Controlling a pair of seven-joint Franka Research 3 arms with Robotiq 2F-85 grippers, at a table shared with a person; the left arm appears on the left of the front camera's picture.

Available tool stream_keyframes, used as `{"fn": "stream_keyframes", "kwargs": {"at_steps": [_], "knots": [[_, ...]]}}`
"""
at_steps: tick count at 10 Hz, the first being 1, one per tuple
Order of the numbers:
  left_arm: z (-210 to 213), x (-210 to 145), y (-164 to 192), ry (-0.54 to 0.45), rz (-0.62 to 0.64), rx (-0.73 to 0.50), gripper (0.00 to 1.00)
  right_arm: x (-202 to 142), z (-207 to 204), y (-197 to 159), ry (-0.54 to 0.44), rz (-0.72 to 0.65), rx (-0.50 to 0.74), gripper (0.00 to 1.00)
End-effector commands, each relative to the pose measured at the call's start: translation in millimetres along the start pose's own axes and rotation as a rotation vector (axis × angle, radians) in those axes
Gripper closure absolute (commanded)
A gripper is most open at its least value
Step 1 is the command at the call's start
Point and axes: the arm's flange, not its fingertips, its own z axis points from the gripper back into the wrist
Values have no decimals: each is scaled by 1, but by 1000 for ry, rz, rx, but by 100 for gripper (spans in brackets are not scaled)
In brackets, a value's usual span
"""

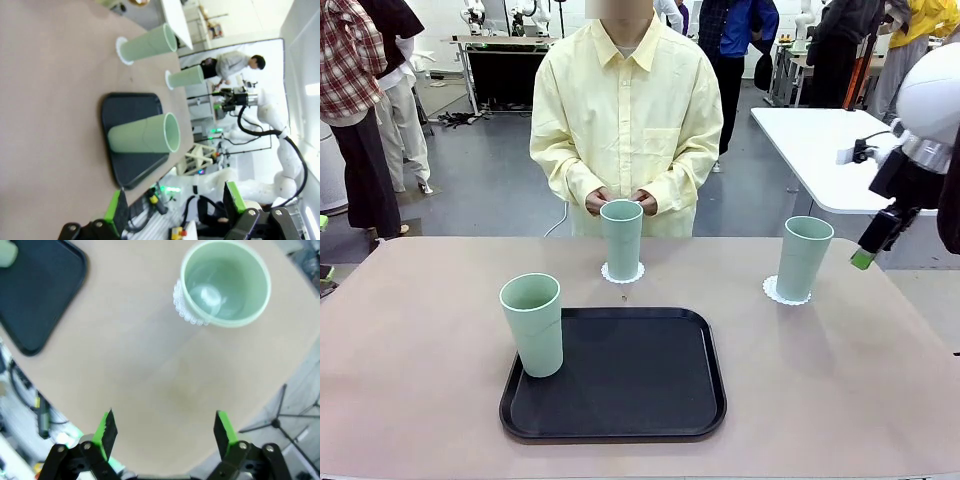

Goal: Place coasters on the table and set cups on them.
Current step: Take one Reusable plastic cup from the Flat Tray and place it on a coaster set by the human.

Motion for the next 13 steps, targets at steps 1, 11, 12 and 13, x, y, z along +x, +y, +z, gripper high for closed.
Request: {"fn": "stream_keyframes", "kwargs": {"at_steps": [1,11,12,13], "knots": [[1,-1,0,-8,-8,-15,0,-62,19,-9,-97,-266,201,0],[1,-1,0,-8,-8,-15,0,-161,-32,-119,-635,-449,1011,0],[1,-1,0,-8,-8,-15,0,-162,-35,-119,-596,-421,1021,0],[1,-1,0,-8,-8,-15,0,-164,-34,-120,-562,-393,1030,0]]}}
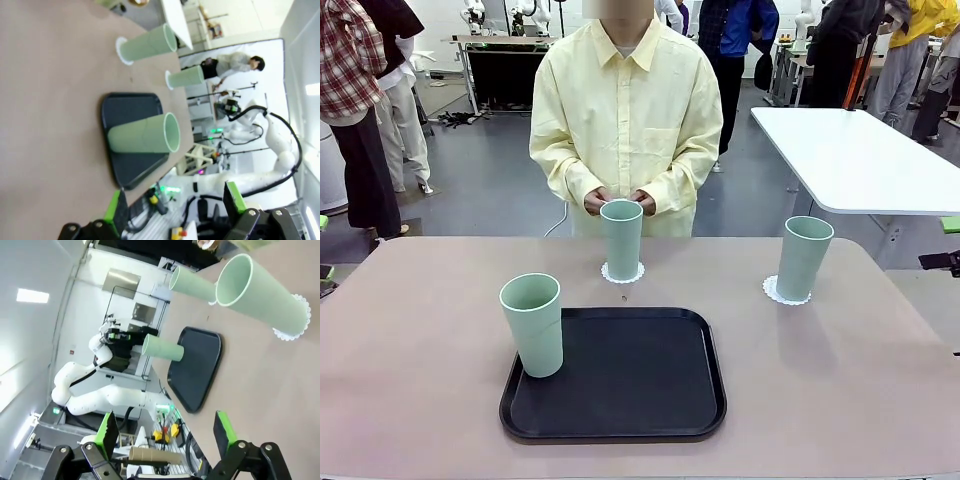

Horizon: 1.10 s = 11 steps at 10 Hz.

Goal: Place coasters on the table and set cups on them.
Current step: Take one Reusable plastic cup from the Flat Tray and place it on a coaster set by the human.

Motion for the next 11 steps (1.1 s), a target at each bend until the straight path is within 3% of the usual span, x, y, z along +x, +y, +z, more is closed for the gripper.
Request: {"fn": "stream_keyframes", "kwargs": {"at_steps": [1,5,11], "knots": [[1,-1,0,-8,-8,-15,0,3,11,4,93,33,-4,0],[1,-1,0,-8,-8,-15,0,10,4,-4,134,8,-24,0],[1,-1,0,-8,-8,-15,0,7,2,1,115,-6,-20,0]]}}
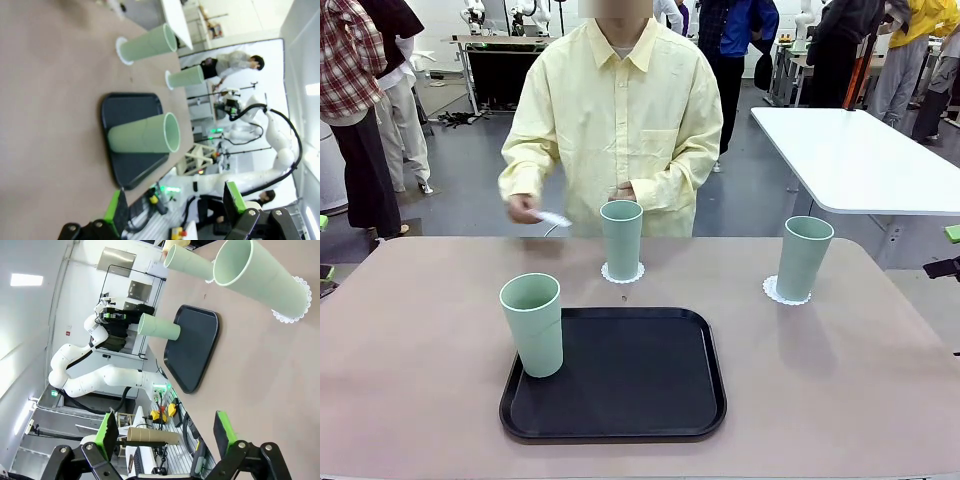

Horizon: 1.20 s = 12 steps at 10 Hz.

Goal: Place coasters on the table and set cups on them.
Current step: Take one Reusable plastic cup from the Flat Tray and place it on a coaster set by the human.

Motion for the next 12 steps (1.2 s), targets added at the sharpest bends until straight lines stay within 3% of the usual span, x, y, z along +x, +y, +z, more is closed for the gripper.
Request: {"fn": "stream_keyframes", "kwargs": {"at_steps": [1,12], "knots": [[1,-1,0,-8,-8,-15,0,0,-1,3,2,-3,0,0],[1,-1,0,-8,-8,-15,0,0,-1,3,2,-3,0,0]]}}
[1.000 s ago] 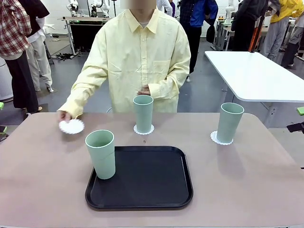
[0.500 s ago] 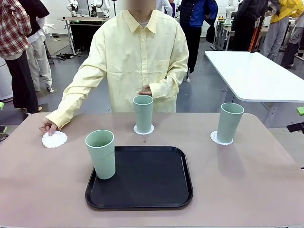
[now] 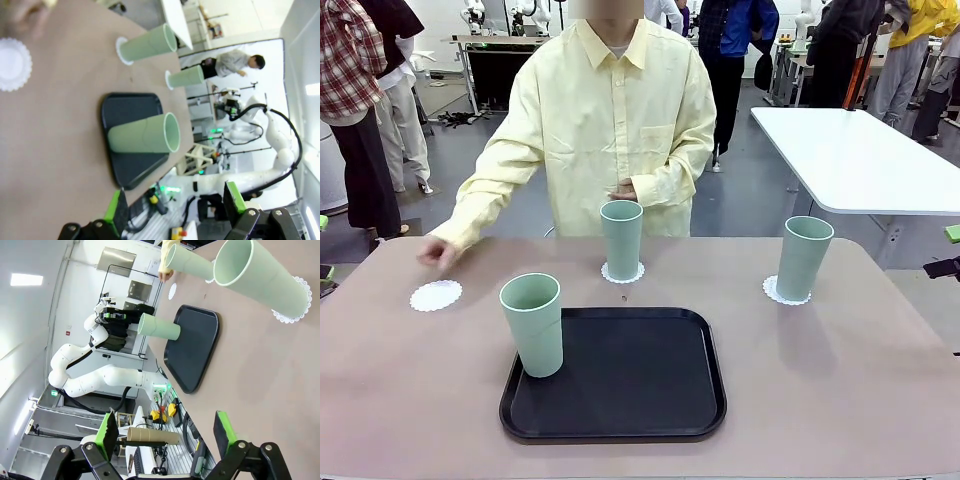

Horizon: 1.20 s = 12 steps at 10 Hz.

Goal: Place coasters on the table and set cups on them.
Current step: Take one Reusable plastic cup from the Flat Tray and place it on a coaster set by the human.

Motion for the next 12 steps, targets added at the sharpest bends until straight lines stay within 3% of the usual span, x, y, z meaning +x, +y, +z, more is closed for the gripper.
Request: {"fn": "stream_keyframes", "kwargs": {"at_steps": [1,4,6,8,11,12], "knots": [[1,-1,0,-8,-8,-15,0,0,-1,2,1,-3,0,0],[0,0,0,0,0,0,0,0,-1,2,1,-3,0,0],[-5,18,-23,68,-203,47,0,0,-1,2,1,-3,0,0],[-21,44,-50,111,-419,273,0,0,-1,2,1,-3,0,0],[-69,47,-105,344,-810,477,0,0,-1,2,1,-3,0,0],[-89,45,-114,438,-886,513,0,0,-1,2,1,-3,0,0]]}}
